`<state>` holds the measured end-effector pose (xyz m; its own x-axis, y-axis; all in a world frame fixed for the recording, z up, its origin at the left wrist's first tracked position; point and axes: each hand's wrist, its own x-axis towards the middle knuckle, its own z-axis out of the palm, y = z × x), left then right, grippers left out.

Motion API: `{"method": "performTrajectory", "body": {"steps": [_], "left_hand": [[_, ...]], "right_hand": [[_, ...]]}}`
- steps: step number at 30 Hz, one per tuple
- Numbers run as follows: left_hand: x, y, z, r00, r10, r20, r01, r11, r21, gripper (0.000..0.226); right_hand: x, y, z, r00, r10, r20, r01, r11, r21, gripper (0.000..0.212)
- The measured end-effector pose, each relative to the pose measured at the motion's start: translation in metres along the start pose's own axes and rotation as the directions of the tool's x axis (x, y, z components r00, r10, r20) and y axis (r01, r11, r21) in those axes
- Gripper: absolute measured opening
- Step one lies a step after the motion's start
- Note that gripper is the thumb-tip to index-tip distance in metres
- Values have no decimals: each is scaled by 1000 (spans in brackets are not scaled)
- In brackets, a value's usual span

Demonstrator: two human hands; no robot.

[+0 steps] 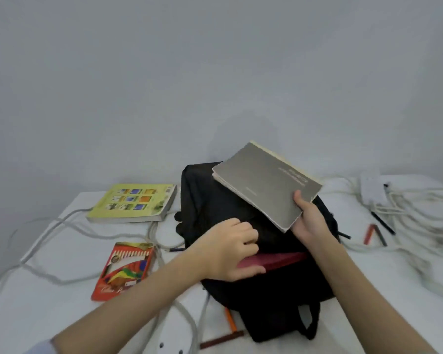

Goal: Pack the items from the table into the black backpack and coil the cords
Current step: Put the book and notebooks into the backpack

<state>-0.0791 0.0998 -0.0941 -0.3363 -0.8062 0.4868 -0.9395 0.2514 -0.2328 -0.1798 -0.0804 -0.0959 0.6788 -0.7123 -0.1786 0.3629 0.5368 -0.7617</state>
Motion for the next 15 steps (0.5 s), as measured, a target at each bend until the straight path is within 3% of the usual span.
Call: {"method": "performTrajectory", "body": {"steps": [3, 5, 6, 8, 11, 13, 15], "left_hand": [[-15, -15, 33, 964, -187, 188, 150, 969, 195, 51], [-10, -24, 38, 911, -308, 273, 226, 929, 293, 84], [-5, -26, 40, 887, -351, 300, 252, 912, 324, 97], [7, -30, 41, 850, -414, 325, 298, 888, 350, 105], [15, -41, 37, 843, -448, 297, 344, 874, 343, 92], [22, -49, 27, 839, -463, 284, 382, 875, 298, 70], [32, -61, 17, 799, -562, 213, 519, 824, 228, 53]], "right_hand": [[5, -14, -11, 996, 77, 41, -84, 970, 226, 35], [1, -25, -19, 994, 63, 93, -92, 930, 355, 68], [-2, -32, -22, 990, 61, 124, -104, 918, 382, 78], [-10, -48, -28, 985, 79, 155, -124, 944, 305, 76], [-27, -73, -43, 980, 109, 167, -130, 984, 123, 59], [-39, -85, -64, 976, 137, 168, -140, 990, 8, 69], [-57, -90, -81, 958, 224, 181, -197, 968, -156, 77]]}}
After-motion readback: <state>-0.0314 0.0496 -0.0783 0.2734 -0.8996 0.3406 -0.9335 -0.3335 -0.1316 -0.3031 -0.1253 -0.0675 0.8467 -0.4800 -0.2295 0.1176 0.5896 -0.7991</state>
